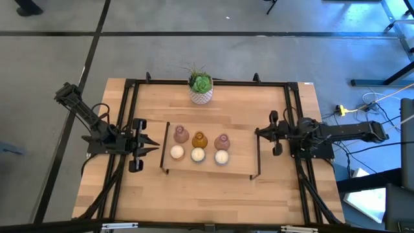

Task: Pick & Place candle stick holders
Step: Return to Home Position

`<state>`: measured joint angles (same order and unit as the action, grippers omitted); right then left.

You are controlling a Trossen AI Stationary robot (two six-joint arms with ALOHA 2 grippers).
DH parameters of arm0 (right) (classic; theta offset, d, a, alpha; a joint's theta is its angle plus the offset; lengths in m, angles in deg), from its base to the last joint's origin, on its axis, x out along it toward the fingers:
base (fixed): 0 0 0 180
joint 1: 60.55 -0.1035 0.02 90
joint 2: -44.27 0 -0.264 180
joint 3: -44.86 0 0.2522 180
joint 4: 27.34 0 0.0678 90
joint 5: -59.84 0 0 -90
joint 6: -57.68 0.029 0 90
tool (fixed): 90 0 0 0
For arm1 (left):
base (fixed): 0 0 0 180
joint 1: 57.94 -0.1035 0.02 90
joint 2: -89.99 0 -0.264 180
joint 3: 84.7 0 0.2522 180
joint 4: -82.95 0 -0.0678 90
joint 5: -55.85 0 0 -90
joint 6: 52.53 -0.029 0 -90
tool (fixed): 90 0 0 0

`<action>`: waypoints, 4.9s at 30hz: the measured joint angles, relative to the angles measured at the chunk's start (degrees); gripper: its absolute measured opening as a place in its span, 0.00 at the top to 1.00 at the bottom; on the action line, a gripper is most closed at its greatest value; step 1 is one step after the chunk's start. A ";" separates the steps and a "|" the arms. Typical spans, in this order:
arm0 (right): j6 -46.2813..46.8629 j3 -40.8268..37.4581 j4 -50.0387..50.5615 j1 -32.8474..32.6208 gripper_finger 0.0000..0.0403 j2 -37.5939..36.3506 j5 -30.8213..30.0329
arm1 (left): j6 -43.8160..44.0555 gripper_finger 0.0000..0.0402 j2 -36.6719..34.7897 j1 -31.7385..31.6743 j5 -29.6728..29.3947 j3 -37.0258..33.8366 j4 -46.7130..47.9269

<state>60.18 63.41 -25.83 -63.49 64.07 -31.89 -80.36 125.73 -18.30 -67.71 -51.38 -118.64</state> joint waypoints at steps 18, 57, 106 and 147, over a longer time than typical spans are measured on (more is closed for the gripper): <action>0.09 -0.05 10.14 2.37 1.00 -10.97 -4.74 | 0.03 0.91 0.02 0.00 -0.02 0.00 0.45; -1.59 -3.79 11.35 3.32 1.00 -18.20 -6.66 | 3.13 0.91 0.02 -0.02 -0.39 0.00 0.36; -1.44 -3.81 11.36 3.28 1.00 -18.00 -6.62 | 9.55 1.00 -35.69 -6.52 4.65 -13.83 26.23; -1.44 -3.81 11.36 3.30 1.00 -18.00 -6.66 | 22.60 1.00 -35.71 -33.10 23.84 -19.04 32.98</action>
<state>58.74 59.60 -14.46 -60.19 46.07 -38.55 -57.76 90.02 -51.39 -43.87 -70.42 -85.66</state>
